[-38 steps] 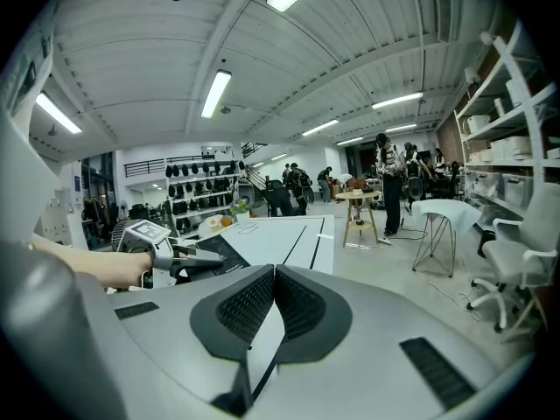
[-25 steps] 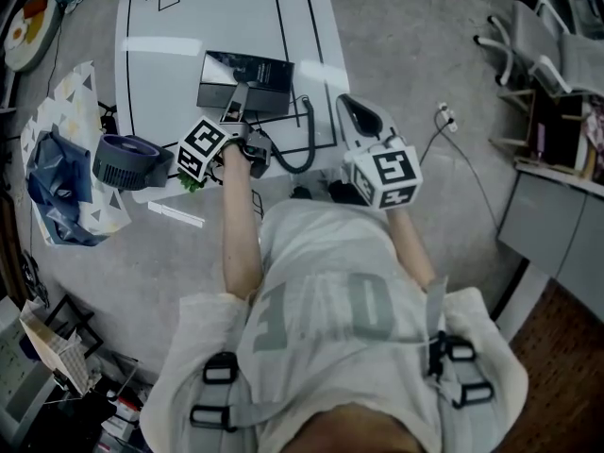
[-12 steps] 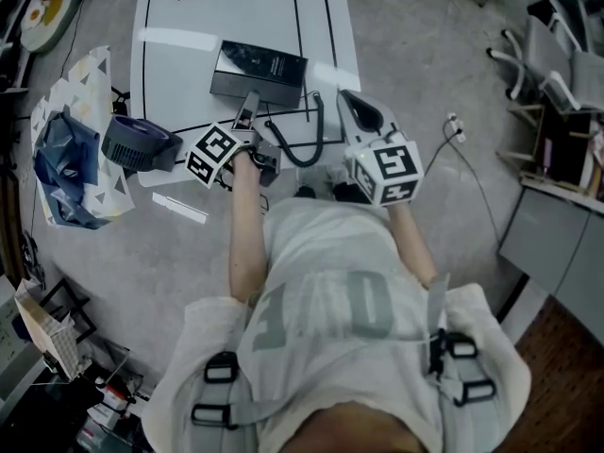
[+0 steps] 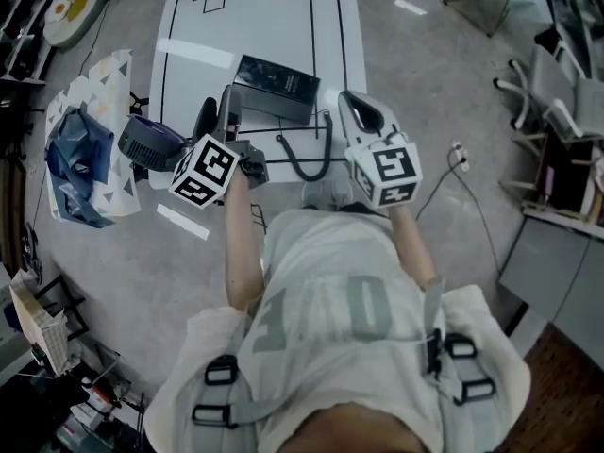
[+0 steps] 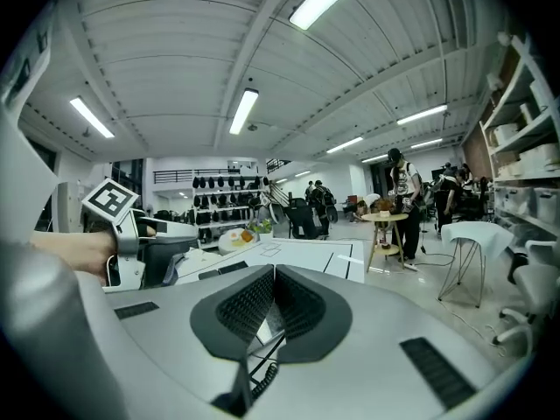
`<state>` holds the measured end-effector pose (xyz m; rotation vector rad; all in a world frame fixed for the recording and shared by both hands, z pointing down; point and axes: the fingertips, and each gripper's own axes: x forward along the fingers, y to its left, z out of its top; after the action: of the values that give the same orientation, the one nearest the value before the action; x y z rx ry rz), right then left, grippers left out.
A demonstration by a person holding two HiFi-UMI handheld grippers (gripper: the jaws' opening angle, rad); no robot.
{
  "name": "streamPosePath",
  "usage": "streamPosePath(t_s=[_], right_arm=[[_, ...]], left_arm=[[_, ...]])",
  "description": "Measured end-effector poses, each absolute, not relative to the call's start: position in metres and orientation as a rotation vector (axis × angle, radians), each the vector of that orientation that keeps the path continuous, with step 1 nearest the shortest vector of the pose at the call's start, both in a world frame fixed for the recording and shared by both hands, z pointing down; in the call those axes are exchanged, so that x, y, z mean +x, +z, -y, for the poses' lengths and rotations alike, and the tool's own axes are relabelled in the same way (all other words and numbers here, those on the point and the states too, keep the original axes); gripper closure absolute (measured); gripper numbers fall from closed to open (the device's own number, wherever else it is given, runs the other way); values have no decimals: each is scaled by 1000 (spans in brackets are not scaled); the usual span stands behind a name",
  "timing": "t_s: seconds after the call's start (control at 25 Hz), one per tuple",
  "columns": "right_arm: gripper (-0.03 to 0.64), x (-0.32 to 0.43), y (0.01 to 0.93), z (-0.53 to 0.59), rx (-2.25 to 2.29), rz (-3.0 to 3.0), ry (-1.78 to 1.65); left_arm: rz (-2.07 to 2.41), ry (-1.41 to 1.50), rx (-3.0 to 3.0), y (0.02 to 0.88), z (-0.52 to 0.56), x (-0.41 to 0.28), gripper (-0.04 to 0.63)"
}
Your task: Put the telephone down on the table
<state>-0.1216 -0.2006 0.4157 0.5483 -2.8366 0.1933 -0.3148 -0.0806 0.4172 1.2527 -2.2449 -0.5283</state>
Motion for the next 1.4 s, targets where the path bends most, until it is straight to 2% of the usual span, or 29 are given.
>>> streamPosePath(t_s=[0.16, 0.36, 0.48, 0.72, 0.88, 1.4], right_arm=[[609, -128, 399, 204, 539, 2876, 169], [609, -133, 382, 205, 529, 2907, 158], [609, -134, 375, 203, 516, 2919, 158], [609, -132, 381, 193, 497, 2893, 158], [609, -123, 391, 185, 458, 2858, 132], [609, -133, 402, 177, 363, 2849, 151]], left_arm=[[2452, -285, 1457, 368, 87, -303, 348], [2676, -78, 1589, 320, 95, -278, 528], [2722, -42, 1660, 304, 102, -260, 579], [2696, 141, 1695, 330, 99, -228, 589], [2724, 81, 1602, 343, 86, -223, 591], [2736, 162, 1558, 365, 68, -241, 591]])
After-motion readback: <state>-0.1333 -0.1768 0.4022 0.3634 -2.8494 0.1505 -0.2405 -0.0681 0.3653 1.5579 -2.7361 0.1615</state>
